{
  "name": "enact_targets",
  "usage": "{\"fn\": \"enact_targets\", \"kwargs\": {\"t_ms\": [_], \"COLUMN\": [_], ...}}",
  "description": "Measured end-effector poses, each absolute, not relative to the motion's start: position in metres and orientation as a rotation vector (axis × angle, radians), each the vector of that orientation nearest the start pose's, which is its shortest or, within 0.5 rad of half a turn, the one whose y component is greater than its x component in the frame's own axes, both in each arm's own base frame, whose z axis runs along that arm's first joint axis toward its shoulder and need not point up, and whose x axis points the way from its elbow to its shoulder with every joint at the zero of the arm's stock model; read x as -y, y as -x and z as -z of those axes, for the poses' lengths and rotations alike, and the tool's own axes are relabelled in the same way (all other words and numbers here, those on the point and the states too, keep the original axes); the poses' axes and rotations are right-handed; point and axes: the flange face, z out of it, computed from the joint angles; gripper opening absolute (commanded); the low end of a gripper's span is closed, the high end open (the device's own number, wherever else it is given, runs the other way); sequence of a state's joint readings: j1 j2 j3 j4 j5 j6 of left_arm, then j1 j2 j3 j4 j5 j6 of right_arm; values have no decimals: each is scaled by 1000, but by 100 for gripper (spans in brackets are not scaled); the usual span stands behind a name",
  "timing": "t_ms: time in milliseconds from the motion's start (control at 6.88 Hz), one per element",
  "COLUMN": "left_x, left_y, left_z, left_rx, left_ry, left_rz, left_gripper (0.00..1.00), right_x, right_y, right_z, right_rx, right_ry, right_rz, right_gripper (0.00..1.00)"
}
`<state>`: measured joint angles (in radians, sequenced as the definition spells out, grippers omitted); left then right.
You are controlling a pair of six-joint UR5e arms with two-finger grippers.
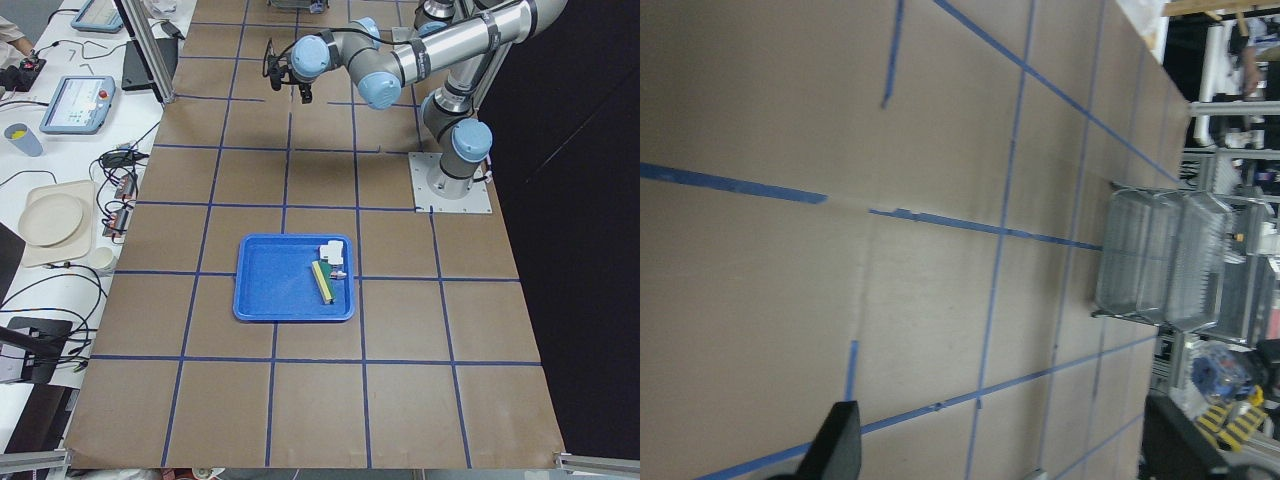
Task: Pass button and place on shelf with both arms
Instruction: 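Carry the red button with the right gripper over the mesh basket and lower it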
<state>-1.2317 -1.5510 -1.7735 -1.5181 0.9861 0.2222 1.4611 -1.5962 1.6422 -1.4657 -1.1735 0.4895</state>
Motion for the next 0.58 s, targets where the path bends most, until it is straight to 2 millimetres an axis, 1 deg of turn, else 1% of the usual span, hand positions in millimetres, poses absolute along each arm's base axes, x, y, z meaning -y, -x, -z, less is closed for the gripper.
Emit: {"fn": "enact_targets", "kwargs": {"t_ms": [145, 291, 436, 581], "left_x": [521, 531, 526, 513], "left_y": [21, 40, 71, 95], "left_z": [-442, -461, -480, -496], "left_rx": [2733, 2924, 3055, 3115], "left_ry": [-132, -49, 16, 53], "left_rz": [-47, -36, -33, -34], "left_gripper": [100, 100, 100, 100], "right_x": [480, 480, 483, 487], "right_y": [-96, -64, -22, 30], "right_z": [-467, -471, -476, -480], "right_rx": [-2849, -3018, -3123, -3183], "right_ry": [-650, -443, -258, -94], "right_rz": [-224, -170, -131, -79], "right_gripper": [5, 6, 6, 6]}}
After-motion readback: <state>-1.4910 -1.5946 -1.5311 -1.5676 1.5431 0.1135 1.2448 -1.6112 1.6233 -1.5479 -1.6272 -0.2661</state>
